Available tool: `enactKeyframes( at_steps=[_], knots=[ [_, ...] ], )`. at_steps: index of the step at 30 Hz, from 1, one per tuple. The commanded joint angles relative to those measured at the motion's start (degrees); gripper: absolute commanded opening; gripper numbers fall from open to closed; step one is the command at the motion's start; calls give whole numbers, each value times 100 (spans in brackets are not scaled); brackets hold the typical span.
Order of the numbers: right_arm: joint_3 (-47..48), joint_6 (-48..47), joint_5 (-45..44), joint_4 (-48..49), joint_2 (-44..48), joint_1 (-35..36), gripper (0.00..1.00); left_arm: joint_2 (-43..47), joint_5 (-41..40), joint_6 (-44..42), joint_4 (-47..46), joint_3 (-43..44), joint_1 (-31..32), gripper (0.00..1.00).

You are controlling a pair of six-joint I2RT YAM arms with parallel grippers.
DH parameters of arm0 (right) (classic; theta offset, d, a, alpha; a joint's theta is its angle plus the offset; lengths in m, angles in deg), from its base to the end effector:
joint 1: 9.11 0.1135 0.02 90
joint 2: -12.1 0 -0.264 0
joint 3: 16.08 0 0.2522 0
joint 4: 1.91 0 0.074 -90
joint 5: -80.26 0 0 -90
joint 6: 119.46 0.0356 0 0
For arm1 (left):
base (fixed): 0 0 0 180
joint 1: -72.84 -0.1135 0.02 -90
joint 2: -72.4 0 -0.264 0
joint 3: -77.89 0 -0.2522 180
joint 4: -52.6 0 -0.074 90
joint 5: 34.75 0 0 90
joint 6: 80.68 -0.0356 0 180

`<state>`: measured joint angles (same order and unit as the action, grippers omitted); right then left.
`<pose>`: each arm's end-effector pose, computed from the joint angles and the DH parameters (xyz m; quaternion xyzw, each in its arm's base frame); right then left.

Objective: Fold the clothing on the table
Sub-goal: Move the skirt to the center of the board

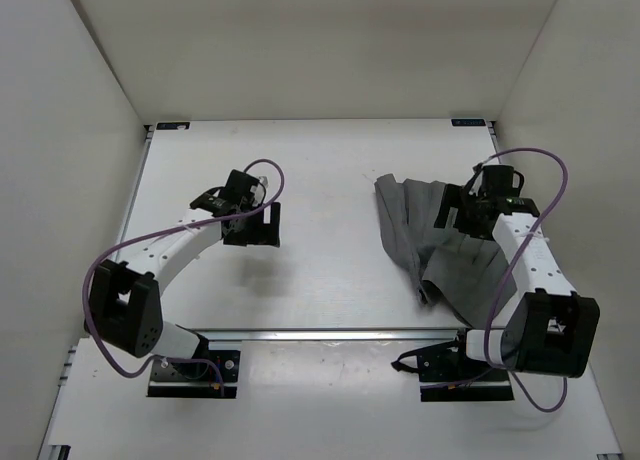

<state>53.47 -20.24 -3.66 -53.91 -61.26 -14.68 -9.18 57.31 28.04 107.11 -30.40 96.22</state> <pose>0.2567 -0.0212 0.2592 0.1074 0.9485 0.0600 0.2918 0.2539 -0.1112 0.2326 0.0436 0.9740 -0.0960 0.2006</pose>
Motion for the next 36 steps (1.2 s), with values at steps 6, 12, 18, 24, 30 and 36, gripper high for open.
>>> enactKeyframes(
  at_steps=[6,12,18,24,30,36],
  knots=[
    [178,194,-529,-9,191,1583,97,11,-66,-53,-260,-65,71,99],
    [196,608,-230,440,-336,2480,95,-34,-128,-167,-76,-38,71,99],
    [116,529,-538,327,-1143,3096,95,257,136,-228,-173,-373,-149,99],
    [134,564,-1432,-61,-1532,3202,95,283,136,-281,-59,-355,-237,99],
    [-155,432,-1672,-35,-1023,2710,89,371,295,-325,-155,-461,-237,99],
    [-490,213,-1550,580,-1048,2402,69,371,417,-264,-129,-452,-255,99]
  ],
)
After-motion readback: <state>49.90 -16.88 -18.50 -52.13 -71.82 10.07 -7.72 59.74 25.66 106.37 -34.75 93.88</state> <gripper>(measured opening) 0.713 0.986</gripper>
